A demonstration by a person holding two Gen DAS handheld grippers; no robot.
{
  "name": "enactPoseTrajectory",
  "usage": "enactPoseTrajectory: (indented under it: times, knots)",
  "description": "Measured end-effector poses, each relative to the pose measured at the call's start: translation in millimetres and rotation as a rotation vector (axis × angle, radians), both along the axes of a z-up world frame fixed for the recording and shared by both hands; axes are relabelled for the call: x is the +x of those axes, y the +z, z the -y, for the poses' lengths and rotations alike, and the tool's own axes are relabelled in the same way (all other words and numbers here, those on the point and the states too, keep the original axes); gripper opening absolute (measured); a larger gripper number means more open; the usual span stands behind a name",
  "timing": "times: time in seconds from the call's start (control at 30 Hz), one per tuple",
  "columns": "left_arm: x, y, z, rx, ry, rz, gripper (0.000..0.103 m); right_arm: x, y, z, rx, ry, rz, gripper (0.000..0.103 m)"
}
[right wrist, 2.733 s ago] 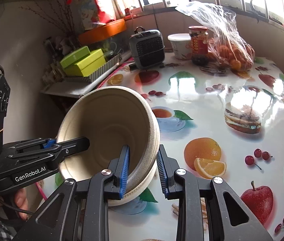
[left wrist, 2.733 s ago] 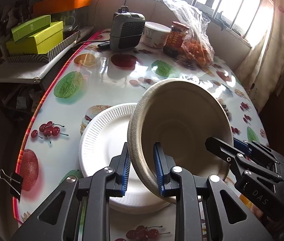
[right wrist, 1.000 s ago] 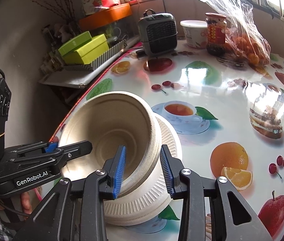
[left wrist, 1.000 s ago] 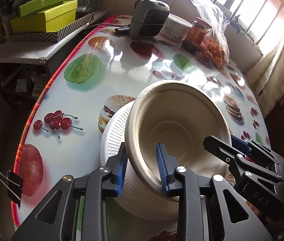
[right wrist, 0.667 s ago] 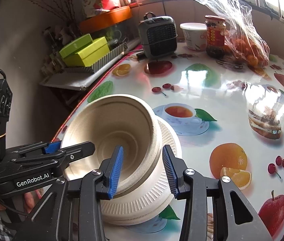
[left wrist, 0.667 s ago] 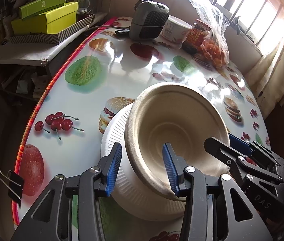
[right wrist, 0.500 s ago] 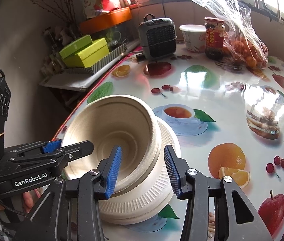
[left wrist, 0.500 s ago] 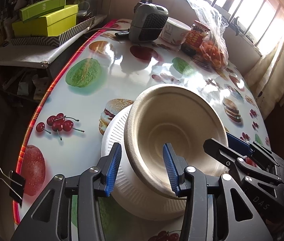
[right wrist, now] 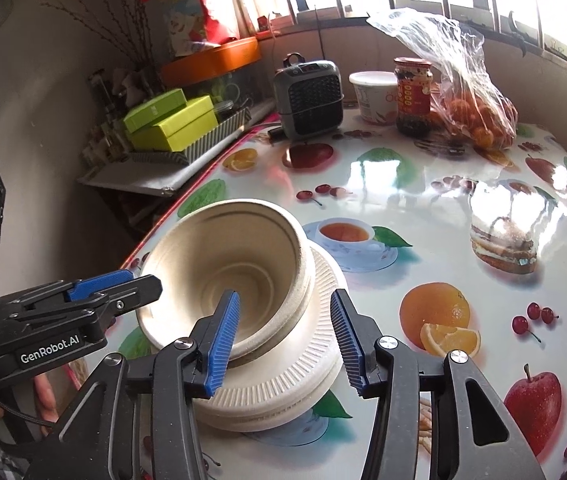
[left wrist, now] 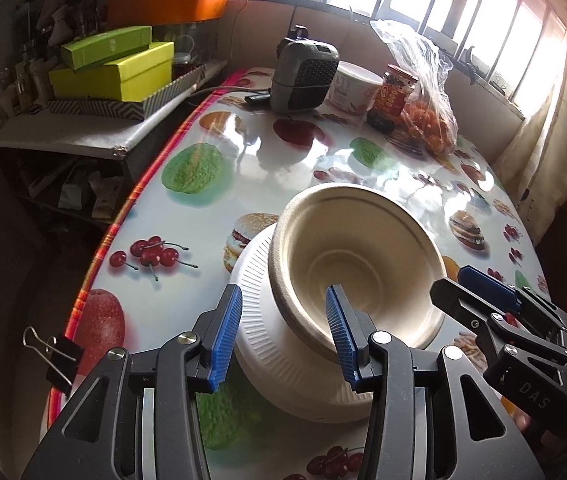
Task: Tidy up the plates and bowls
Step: 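Open both grippers and pull them back from the bowls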
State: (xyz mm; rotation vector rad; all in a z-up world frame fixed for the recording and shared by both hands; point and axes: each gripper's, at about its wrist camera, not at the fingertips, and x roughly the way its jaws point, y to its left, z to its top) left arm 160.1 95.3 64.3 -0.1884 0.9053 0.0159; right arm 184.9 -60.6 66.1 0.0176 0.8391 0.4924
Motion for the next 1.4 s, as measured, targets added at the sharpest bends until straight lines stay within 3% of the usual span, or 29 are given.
enactPoseTrajectory:
  times: [0.07, 0.17, 0.6, 0.77, 0.93, 1.4]
  knots:
    - [-8.5, 4.5, 2.5, 0.05, 0.008, 0.036, 0.045, -5.8, 1.5, 3.1, -0.001, -0.006, 0.013, 0.048]
    - [-17.0, 5.8, 1.7, 0.035, 0.007, 0.043, 0.045, -14.3, 3.2, 8.1, 0.0, -0.018, 0.026, 0.048]
    - [-55.6, -8.1, 2.8, 0.113, 0.033, 0.071, 0.045, -50.6, -6.4, 29.9, -0.024, -0.076, 0.058, 0.051]
    - [-69.5, -17.9, 3.8, 0.143, 0.035, 0.087, 0.045, -63.0, -15.7, 36.5, -0.057, -0.105, 0.072, 0.057]
    - [-78.6, -32.4, -1.9, 0.142, 0.046, 0.06, 0.045, -73.2, -27.3, 39.9, -0.109, -0.125, 0.079, 0.067]
    - [-90.4, -65.4, -6.6, 0.129, 0.04, 0.002, 0.049, -83.8, -51.4, 45.1, -0.156, -0.155, 0.046, 0.072]
